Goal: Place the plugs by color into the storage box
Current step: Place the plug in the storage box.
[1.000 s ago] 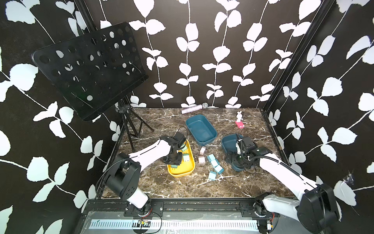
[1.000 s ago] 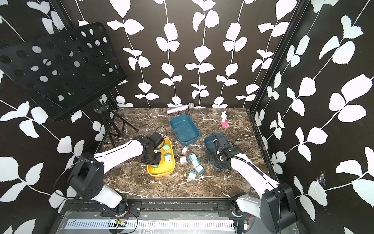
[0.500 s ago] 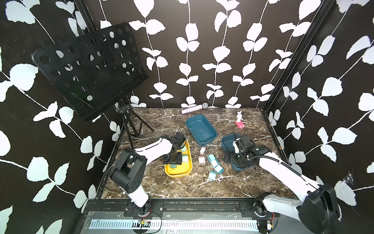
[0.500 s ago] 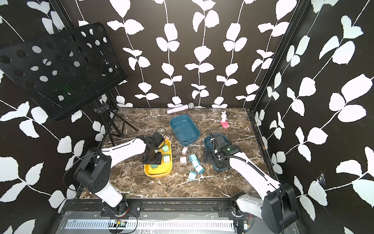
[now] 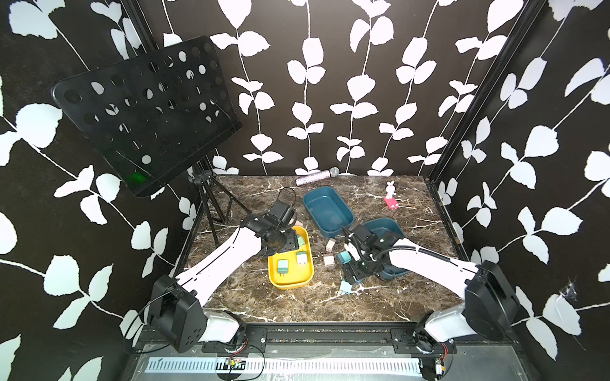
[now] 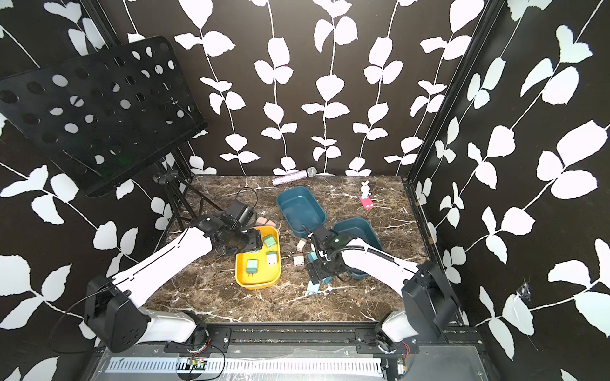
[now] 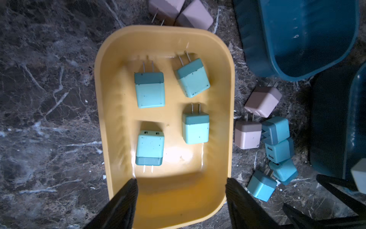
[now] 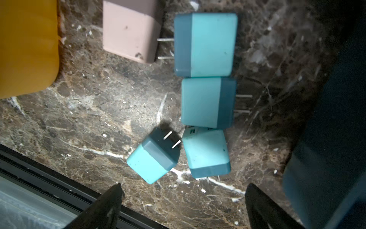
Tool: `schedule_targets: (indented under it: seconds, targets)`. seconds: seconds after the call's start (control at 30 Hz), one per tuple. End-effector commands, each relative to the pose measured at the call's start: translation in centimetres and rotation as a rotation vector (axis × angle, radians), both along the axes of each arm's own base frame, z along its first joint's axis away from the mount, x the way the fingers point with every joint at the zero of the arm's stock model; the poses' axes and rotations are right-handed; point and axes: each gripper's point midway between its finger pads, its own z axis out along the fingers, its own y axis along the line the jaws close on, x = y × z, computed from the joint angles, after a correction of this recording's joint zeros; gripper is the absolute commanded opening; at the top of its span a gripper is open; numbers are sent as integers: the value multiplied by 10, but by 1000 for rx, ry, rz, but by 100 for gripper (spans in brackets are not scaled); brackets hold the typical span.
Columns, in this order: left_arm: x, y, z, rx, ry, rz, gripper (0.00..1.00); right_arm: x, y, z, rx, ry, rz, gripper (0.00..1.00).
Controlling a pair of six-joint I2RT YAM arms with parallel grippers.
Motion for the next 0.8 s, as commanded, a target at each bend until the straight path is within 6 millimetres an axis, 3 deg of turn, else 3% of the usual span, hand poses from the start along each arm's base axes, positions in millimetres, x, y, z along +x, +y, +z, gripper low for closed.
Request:
schedule_targets:
  seconds: [0.0,0.1,0.2,0.33,0.43,0.6,0.77]
  targets:
    - [-12,6,-9,-22,34,56,72,-1,12,-1,-39,-16,152,94]
    - [-14,7,-12,-34,29,78,72,-4,22,-10,-65,29,185,93]
    - [-14,7,-13,-39,31,82,72,-9,28,-5,-63,86,108,90]
    - [-16,8,-12,-29,39,72,72,-15,18,19,-110,148,-131,90]
    - [-17,9,-15,-23,42,65,72,-15,4,29,-180,142,-186,91]
    - [-18,8,-24,-14,59,51,72,-24,17,13,-123,250,-297,91]
    - [-20,5,-31,-15,78,32,72,-12,15,-1,-112,207,-403,90]
